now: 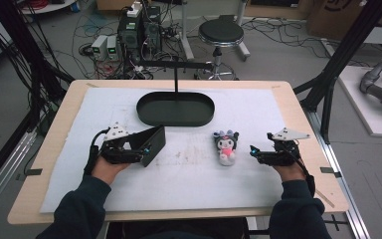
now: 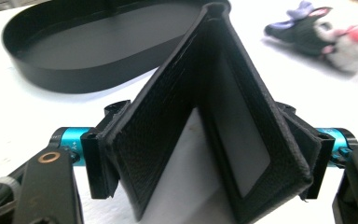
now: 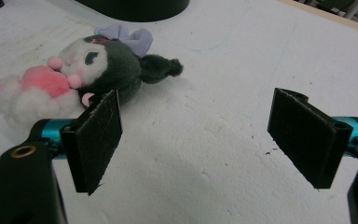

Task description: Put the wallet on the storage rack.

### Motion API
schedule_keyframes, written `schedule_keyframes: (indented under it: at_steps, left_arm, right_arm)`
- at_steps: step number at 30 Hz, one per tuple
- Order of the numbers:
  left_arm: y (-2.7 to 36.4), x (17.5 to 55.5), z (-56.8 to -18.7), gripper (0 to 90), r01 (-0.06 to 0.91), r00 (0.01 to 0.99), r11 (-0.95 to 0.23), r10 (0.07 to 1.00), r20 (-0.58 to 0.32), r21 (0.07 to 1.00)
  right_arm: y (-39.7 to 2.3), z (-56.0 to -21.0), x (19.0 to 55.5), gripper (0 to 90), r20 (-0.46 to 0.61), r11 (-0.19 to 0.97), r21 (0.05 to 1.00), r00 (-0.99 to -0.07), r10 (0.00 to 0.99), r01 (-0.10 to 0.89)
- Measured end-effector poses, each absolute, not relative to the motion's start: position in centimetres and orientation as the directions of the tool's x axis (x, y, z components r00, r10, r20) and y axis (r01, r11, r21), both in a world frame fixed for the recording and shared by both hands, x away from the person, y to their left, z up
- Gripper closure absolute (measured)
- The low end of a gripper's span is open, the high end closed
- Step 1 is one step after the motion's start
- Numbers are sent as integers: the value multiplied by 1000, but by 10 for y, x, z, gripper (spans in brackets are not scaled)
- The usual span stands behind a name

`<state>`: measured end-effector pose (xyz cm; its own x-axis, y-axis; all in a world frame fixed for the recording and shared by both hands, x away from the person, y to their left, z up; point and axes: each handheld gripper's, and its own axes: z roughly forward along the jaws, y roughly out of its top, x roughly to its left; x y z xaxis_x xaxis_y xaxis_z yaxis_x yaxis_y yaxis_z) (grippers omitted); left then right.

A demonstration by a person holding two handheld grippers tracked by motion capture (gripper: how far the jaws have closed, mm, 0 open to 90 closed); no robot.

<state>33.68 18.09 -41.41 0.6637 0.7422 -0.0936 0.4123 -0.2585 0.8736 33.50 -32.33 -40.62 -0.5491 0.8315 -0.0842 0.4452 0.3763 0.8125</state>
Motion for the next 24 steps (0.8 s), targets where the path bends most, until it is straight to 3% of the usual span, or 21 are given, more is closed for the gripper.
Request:
schedule_keyframes:
  at_steps: [2, 3, 4, 5, 6, 14, 24]
  left_arm:
    - [183, 336, -413, 463, 410, 658, -260, 748, -87, 874]
    - [185, 336, -412, 626, 408, 661, -254, 745, -92, 877]
    - [187, 335, -411, 626, 403, 660, -243, 745, -96, 882]
    - [190, 335, -409, 737, 395, 656, -236, 749, -92, 888]
    - [190, 335, -409, 770, 395, 654, -232, 751, -95, 889]
    - [194, 343, -395, 790, 346, 641, -185, 762, -88, 920]
    - [197, 385, -362, 791, 260, 626, -102, 775, -87, 960]
  right_arm:
    - [-324, -406, 335, 180, -83, 373, 814, -546, 834, 446]
    - [-324, -406, 335, 180, -81, 373, 813, -546, 834, 448]
    - [-324, -406, 335, 180, -81, 373, 813, -546, 834, 448]
    - [-324, -406, 335, 179, -82, 373, 813, -546, 834, 448]
    - [-324, -406, 335, 180, -82, 373, 813, -545, 834, 448]
    - [-324, -407, 336, 180, -81, 372, 812, -545, 835, 449]
    - [-326, -406, 338, 180, -69, 361, 816, -544, 836, 452]
